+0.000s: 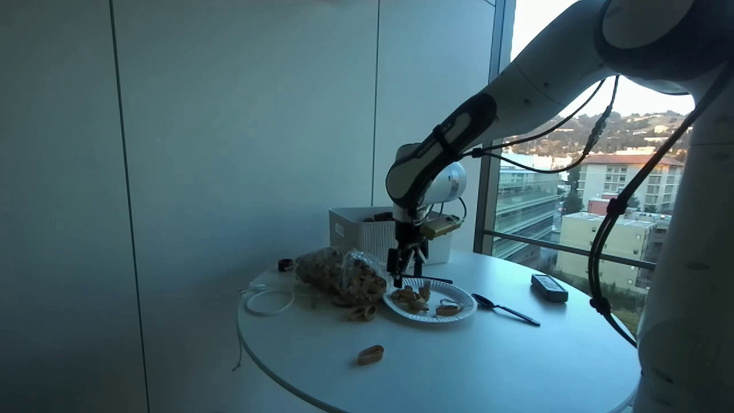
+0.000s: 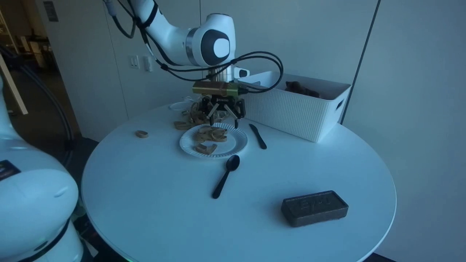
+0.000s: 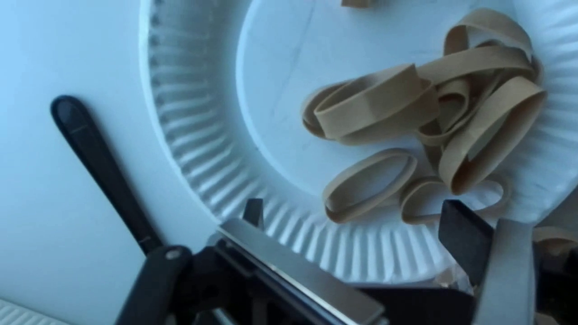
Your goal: Remove the rubber bands from the plate
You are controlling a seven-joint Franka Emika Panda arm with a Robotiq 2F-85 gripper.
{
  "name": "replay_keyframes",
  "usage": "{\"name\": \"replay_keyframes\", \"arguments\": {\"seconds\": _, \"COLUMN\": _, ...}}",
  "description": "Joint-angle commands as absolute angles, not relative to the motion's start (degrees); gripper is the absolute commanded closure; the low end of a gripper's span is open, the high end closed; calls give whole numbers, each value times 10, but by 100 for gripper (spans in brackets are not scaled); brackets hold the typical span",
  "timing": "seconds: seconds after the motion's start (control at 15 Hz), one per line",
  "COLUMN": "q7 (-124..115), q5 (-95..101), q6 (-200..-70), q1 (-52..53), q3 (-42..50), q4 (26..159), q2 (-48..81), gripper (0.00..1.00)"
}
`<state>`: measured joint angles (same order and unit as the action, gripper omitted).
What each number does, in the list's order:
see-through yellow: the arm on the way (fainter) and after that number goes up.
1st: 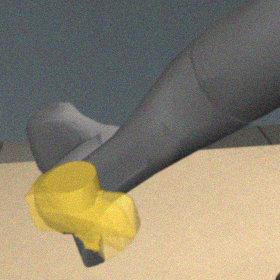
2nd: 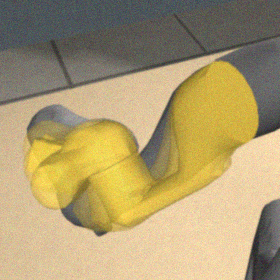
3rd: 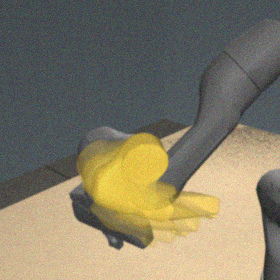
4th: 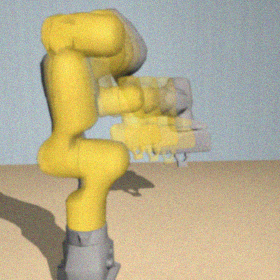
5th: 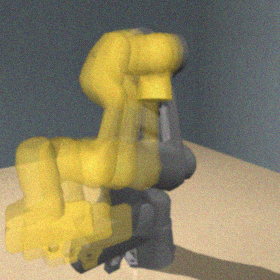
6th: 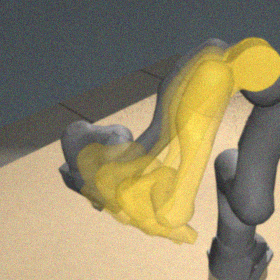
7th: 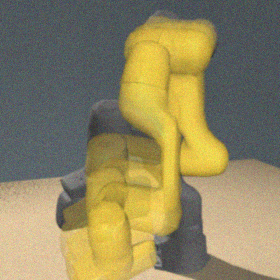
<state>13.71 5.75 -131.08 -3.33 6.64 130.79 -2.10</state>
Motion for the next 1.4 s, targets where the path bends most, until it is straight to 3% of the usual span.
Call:
{"name": "replay_keyframes", "arguments": {"seconds": 0.0, "q7": 105, "q5": 65, "q6": -1256, "q1": -37, "q3": 57, "q4": 1297, "q2": -32, "gripper": 0}}
{"name": "replay_keyframes", "arguments": {"seconds": 0.53, "q7": 120, "q5": 45, "q6": -1126, "q1": -36, "q3": 51, "q4": 1305, "q2": -56, "gripper": 0}}
{"name": "replay_keyframes", "arguments": {"seconds": 0.6, "q7": 120, "q5": 47, "q6": -1125, "q1": -36, "q3": 52, "q4": 1303, "q2": -52, "gripper": 4}}
{"name": "replay_keyframes", "arguments": {"seconds": 0.67, "q7": 121, "q5": 44, "q6": -1116, "q1": -36, "q3": 52, "q4": 1301, "q2": -48, "gripper": 23}}
{"name": "replay_keyframes", "arguments": {"seconds": 0.73, "q7": 122, "q5": 45, "q6": -1114, "q1": -36, "q3": 52, "q4": 1302, "q2": -47, "gripper": 20}}
{"name": "replay_keyframes", "arguments": {"seconds": 0.8, "q7": 126, "q5": 42, "q6": -1112, "q1": -36, "q3": 52, "q4": 1301, "q2": -46, "gripper": 1}}
{"name": "replay_keyframes", "arguments": {"seconds": 1.33, "q7": 177, "q5": 42, "q6": -1141, "q1": -34, "q3": 50, "q4": 1302, "q2": -31, "gripper": 0}}
